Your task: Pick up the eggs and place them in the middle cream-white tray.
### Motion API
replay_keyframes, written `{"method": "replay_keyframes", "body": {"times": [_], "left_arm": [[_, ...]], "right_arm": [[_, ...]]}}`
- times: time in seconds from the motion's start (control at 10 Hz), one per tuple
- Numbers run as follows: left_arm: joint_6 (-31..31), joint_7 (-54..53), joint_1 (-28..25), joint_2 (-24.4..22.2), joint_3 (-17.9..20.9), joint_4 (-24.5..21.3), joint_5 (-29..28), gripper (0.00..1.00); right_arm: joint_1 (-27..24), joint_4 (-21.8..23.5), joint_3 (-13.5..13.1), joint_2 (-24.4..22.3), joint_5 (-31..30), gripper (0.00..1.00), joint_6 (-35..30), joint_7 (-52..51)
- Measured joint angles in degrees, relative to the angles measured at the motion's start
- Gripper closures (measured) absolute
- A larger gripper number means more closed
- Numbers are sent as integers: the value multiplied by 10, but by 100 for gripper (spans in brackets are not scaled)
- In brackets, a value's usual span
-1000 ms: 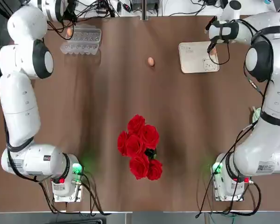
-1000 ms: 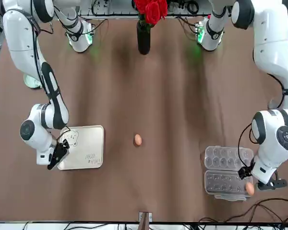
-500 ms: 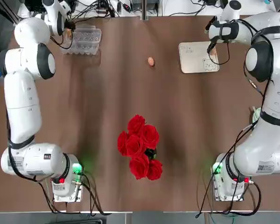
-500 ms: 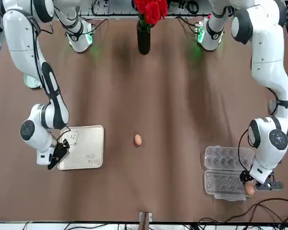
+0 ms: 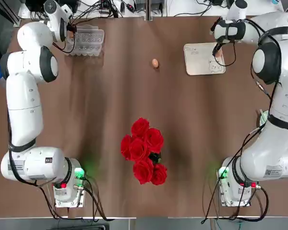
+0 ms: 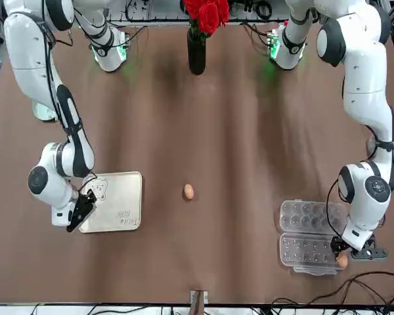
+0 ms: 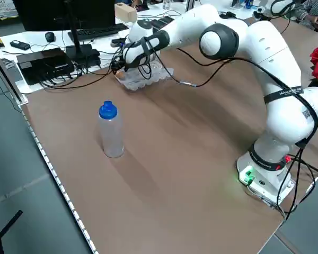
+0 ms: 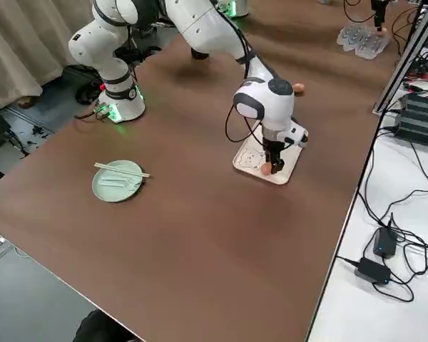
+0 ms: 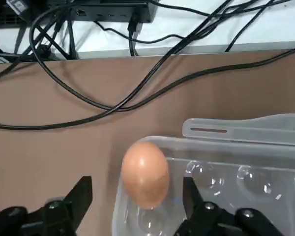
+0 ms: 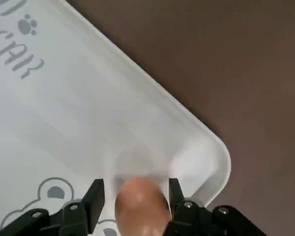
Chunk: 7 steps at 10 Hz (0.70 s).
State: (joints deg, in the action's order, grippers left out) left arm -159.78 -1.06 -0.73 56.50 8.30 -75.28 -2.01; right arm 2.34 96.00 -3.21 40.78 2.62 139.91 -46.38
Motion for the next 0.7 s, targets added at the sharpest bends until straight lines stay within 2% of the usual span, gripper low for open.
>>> {"method": "replay_keyframes", "body": {"times": [0.3,0.4,0.5,0.6,0.7], "left_arm": [[-16,0,0,14,0,2,0,21],[-16,1,0,14,0,3,0,26],[-16,1,-1,14,0,4,0,31],[-17,1,-1,14,1,5,0,46],[-17,0,-1,14,1,7,0,54]], "right_arm": [[0,-30,0,-1,0,40,-43,0],[0,-34,0,-1,0,40,-46,0],[0,-36,0,-1,0,40,-46,0],[0,-36,0,-1,0,40,-47,0],[0,-40,0,-1,0,40,-55,0]]}}
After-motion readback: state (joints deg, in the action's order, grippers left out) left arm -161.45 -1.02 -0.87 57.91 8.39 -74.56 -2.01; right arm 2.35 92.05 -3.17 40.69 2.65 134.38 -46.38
